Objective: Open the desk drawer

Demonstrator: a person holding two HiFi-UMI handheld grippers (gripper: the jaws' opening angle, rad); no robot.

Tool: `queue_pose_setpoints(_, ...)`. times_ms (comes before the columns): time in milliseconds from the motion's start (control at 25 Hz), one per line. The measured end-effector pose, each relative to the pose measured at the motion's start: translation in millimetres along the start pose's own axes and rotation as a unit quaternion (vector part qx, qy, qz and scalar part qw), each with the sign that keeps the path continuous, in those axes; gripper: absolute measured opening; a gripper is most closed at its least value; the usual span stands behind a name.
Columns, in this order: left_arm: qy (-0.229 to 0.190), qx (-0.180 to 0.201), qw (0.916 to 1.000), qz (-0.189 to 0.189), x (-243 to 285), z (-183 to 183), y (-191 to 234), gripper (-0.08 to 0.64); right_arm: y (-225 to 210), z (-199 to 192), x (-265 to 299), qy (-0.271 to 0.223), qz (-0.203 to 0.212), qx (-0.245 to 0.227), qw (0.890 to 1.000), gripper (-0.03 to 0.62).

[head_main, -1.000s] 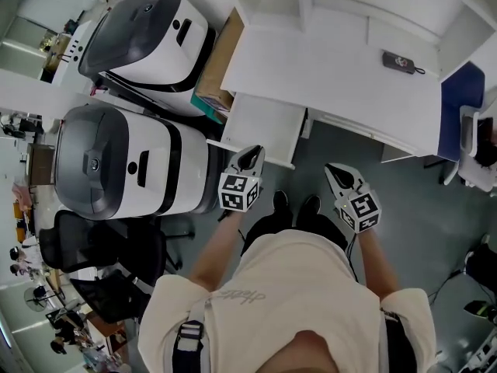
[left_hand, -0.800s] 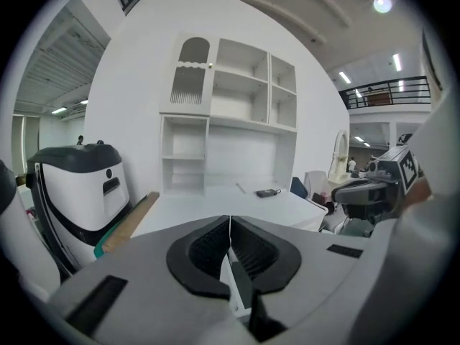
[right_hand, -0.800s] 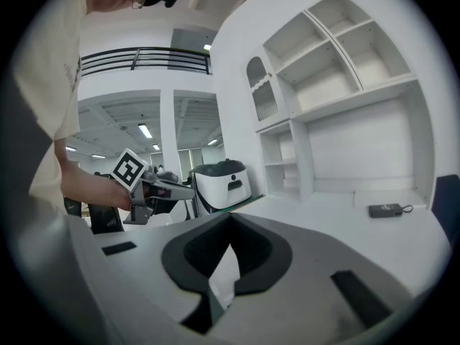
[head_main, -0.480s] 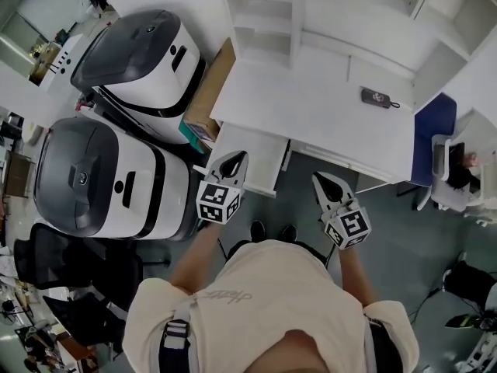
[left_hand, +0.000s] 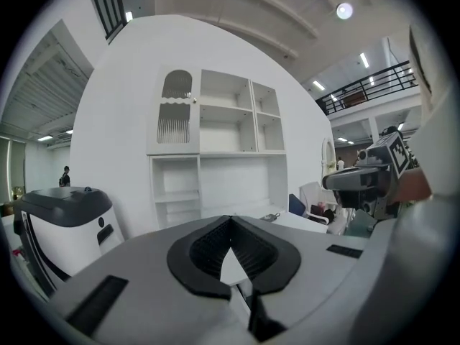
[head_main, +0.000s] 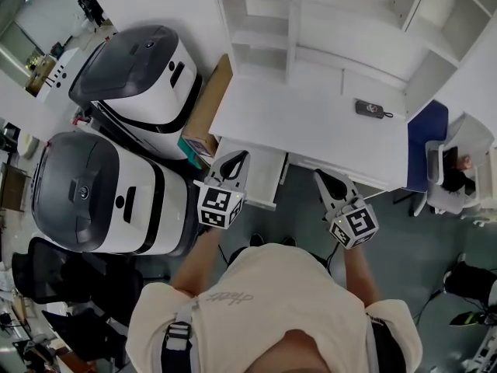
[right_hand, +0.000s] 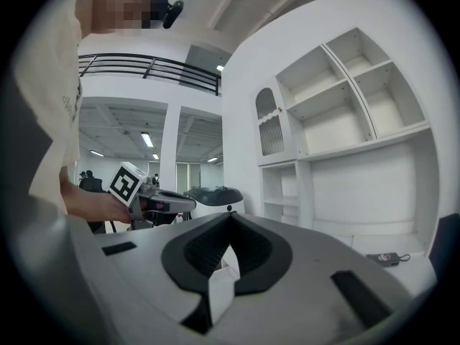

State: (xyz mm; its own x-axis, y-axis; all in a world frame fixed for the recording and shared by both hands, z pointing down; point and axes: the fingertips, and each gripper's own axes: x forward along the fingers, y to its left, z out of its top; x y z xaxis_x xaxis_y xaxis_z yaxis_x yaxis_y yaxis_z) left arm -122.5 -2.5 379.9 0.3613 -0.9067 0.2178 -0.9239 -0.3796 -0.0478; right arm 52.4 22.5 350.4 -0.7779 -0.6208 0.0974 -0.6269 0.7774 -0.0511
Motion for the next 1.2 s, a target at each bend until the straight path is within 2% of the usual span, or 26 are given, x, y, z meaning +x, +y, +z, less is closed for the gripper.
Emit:
queue_pose_setpoints(320, -0.031, 0.006, 0.9995, -0.003, 7, 32, 6, 0.005, -8, 42, 6, -0.026, -0.01, -0.03, 0.999, 0.0)
queue_pose_setpoints(560, -0.052, 0.01, 0.9986, 0.006, 14, 57, 13, 0.005, -31, 64, 3, -0.05, -0.038, -0.036, 0.997, 0.0)
queue_pose_setpoints(800, -0.049, 0.005, 0.9985, 0.026, 12, 59, 22, 0.005, -41, 62, 4, -0.052, -0.046, -0.022, 0.997, 0.0)
queue_pose_setpoints(1200, -0.041, 0.004, 0.9991, 0.013, 6, 53, 15, 0.005, -32, 52, 7, -0.037, -0.042, -0.028, 0.998, 0.0)
